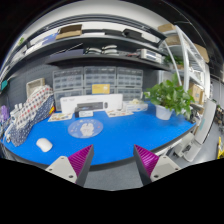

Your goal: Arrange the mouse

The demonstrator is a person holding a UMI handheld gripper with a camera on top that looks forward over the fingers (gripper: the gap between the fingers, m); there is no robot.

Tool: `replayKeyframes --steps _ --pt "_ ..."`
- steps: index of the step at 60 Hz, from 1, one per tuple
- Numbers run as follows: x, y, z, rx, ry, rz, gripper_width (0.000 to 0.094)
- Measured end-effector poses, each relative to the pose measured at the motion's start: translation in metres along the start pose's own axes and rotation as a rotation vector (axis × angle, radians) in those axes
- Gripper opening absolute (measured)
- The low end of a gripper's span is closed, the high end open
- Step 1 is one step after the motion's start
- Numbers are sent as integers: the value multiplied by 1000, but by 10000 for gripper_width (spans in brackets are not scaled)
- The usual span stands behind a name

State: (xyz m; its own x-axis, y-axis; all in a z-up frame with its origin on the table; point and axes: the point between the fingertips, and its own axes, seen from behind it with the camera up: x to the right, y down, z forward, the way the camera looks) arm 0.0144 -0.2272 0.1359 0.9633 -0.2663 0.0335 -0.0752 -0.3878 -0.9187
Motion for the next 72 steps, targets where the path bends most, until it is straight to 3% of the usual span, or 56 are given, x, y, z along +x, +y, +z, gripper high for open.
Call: replayKeyframes --steps 14,31,52,72 --pt "-123 89 5 -128 -152 -55 808" --pt "-266 110 37 -211 -333 -146 815" --pt "-340 94 118 -298 -352 -214 821" --pt "-339 66 188 -335 -228 -208 799"
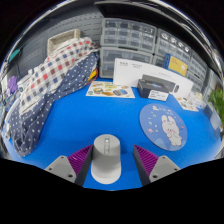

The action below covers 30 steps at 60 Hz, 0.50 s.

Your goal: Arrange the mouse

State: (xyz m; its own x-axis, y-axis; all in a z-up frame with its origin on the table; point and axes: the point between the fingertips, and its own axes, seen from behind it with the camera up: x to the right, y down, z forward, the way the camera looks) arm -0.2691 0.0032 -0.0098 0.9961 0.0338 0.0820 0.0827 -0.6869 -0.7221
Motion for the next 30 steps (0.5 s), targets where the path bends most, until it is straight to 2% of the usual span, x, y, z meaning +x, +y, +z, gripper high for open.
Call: replayKeyframes --steps 4,10,16,23,29,30 --pt "-1 -1 5 -11 -7 47 783" --pt "0 -2 7 -14 -16 117 711" --pt "0 2 5 -30 0 117 515" --pt "0 5 4 -51 -11 122 489" --pt "0 5 3 -57 -12 115 419" --pt "0 6 3 -60 -14 115 478"
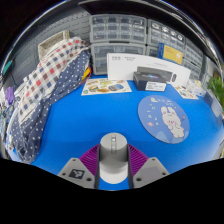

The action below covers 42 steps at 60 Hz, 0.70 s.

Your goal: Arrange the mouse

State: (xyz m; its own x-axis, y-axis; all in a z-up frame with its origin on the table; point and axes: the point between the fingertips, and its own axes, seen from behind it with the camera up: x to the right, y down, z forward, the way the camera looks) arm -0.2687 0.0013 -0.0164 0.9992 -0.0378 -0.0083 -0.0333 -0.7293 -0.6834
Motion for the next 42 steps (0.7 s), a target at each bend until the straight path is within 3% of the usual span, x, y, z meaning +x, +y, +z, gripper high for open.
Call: replayKeyframes --steps 1,7,8,13,22,30,37,42 --pt "0 -1 0 4 -1 -2 391" --pt "-1 1 0 -18 -16 -3 373" --pt "-1 0 -1 -21 -19 -3 336" --pt "-17 -15 -9 -4 -99 3 326" --pt "-23 -113 -54 164 -171 -63 324" --pt "10 -207 -83 304 -164 -94 324" --pt "63 -254 -86 358 -135 -86 323" --pt "102 -260 -67 325 -114 -67 322"
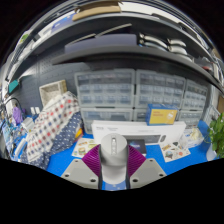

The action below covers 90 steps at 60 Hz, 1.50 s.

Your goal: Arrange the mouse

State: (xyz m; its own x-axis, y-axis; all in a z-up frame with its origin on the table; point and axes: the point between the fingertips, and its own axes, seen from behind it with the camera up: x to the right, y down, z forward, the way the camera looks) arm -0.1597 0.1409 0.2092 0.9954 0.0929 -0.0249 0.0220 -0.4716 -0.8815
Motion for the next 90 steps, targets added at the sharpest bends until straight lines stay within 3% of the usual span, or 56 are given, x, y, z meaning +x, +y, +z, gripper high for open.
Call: replayKeyframes --steps 10,27,32,33,38,50,53,57,61,90 --pt "61 69 43 -136 31 30 320" --pt "71 208 72 -392 0 72 327" --pt "71 205 75 -359 7 91 323" --pt "71 205 75 -360 7 94 373" --pt "72 206 75 -365 15 93 377" --pt "73 207 77 -349 39 41 497" --pt "70 207 76 -358 36 37 567" --pt "67 210 71 -393 44 23 759" --pt "67 204 59 -408 57 -21 844" --pt "22 116 -97 -192 77 -7 853"
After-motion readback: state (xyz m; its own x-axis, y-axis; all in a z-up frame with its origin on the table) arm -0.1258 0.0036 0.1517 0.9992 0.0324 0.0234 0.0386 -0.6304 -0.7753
